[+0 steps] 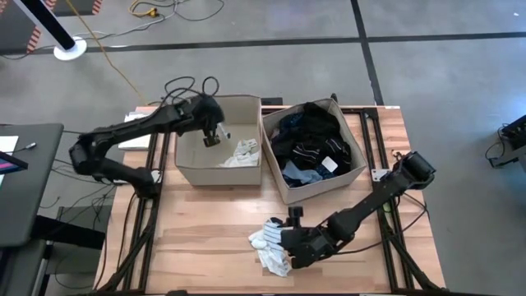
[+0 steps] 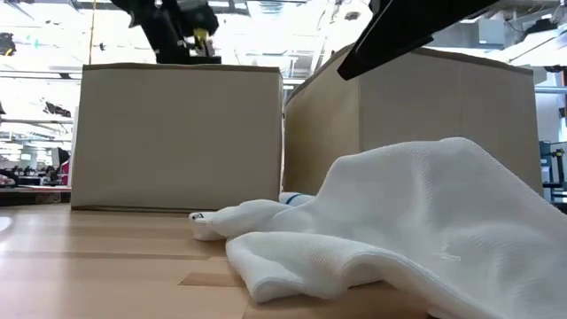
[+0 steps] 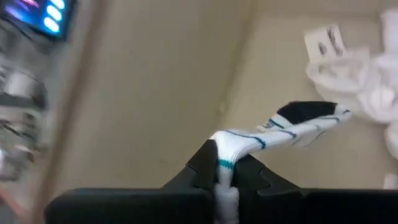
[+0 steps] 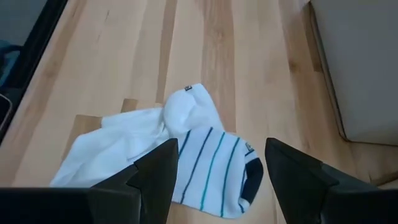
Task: Sort clothes
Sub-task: Put the right white and blue sock into the left laundry organizer, then put the white and blue sock into the left laundry organizer
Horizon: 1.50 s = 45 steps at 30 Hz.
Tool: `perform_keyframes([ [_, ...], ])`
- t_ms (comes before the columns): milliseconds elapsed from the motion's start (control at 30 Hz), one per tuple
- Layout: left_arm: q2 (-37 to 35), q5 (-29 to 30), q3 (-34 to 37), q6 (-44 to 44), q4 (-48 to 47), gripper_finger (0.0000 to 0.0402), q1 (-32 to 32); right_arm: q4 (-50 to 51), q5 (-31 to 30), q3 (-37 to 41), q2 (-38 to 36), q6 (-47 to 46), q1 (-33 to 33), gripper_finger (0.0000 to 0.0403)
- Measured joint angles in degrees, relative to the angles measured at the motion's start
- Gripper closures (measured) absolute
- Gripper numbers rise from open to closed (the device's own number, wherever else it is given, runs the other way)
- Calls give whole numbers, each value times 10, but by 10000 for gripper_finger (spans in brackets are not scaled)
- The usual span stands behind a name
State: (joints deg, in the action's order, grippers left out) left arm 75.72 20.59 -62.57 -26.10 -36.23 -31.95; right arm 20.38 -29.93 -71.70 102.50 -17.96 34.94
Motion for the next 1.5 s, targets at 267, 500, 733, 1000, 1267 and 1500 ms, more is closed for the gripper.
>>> perform_keyframes([
  [267, 76, -88, 1, 31, -43, 347, -36, -33, 15, 35, 0, -26, 2, 148],
  [500, 67, -101, 1, 34, -27, 298, -30, -76, 27, 71, 0, -32, -5, 148],
  [733, 11, -139, 1, 48, -17, 243, -28, -134, 31, 118, 0, -43, -15, 148],
  [1000, -65, -239, 1, 70, -18, 206, -15, -203, 45, 167, 0, -61, -28, 148],
  [1267, -138, -312, 1, 94, -12, 205, 32, -247, 46, 200, 1, -64, -33, 148],
  [1500, -185, -324, 1, 98, 26, 205, 122, -294, 58, 200, 62, -58, -45, 162],
])
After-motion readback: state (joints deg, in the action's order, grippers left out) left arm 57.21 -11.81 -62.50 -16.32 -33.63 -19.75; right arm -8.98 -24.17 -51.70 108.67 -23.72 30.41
